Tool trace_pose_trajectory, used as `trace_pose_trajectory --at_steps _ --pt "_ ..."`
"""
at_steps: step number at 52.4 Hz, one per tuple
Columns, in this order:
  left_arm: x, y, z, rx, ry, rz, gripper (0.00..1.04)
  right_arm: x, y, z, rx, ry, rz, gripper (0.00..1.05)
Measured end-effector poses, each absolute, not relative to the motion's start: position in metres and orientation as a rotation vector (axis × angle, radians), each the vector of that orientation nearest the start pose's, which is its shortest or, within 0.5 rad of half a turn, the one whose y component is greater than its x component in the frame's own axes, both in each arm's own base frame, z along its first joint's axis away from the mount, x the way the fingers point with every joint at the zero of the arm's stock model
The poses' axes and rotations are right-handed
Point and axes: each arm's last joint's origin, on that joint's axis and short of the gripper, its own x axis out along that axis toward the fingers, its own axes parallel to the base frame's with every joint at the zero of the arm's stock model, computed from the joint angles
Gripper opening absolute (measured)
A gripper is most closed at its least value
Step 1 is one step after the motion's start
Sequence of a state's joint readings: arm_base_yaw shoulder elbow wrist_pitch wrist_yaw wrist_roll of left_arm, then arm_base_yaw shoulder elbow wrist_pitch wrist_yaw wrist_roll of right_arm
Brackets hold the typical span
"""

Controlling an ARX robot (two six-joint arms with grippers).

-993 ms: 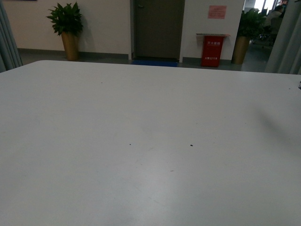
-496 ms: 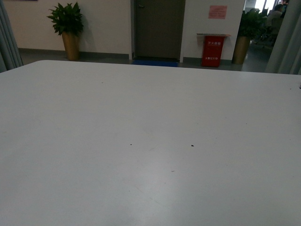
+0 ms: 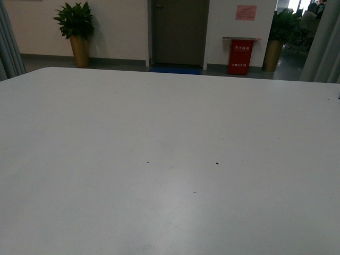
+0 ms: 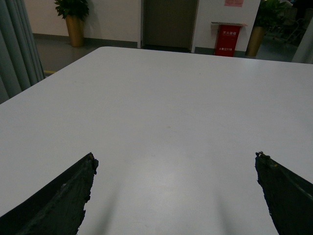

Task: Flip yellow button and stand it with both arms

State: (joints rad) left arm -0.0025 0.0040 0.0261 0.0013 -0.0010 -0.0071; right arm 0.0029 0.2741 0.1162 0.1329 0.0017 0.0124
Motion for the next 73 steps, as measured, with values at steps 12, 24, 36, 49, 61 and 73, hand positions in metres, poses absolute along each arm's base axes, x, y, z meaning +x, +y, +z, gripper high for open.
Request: trace_pose_trajectory --at_steps 12,24,36,49,61,73 --pt "0.096 0.000 0.172 -0.007 -0.023 -0.002 0.98 0.109 0.000 0.187 0.007 0.002 0.001 0.03" --pt "0.096 0.000 0.172 -0.007 -0.023 -0.002 0.98 0.099 0.000 0.178 0.004 0.012 0.000 0.03" --pt "0.096 0.000 0.172 -0.007 -0.023 -0.002 0.98 0.097 0.000 0.171 0.004 -0.003 0.000 0.03" --pt "0.096 0.000 0.172 -0.007 -0.023 -0.002 0.98 0.097 0.000 0.166 0.004 -0.001 0.000 0.03" --pt "0.096 0.000 0.172 -0.007 -0.023 -0.002 0.98 0.098 0.000 0.165 0.004 0.000 0.000 0.03" --pt "0.096 0.000 0.172 -0.007 -0.023 -0.002 0.98 0.098 0.000 0.165 0.003 0.000 0.000 0.08"
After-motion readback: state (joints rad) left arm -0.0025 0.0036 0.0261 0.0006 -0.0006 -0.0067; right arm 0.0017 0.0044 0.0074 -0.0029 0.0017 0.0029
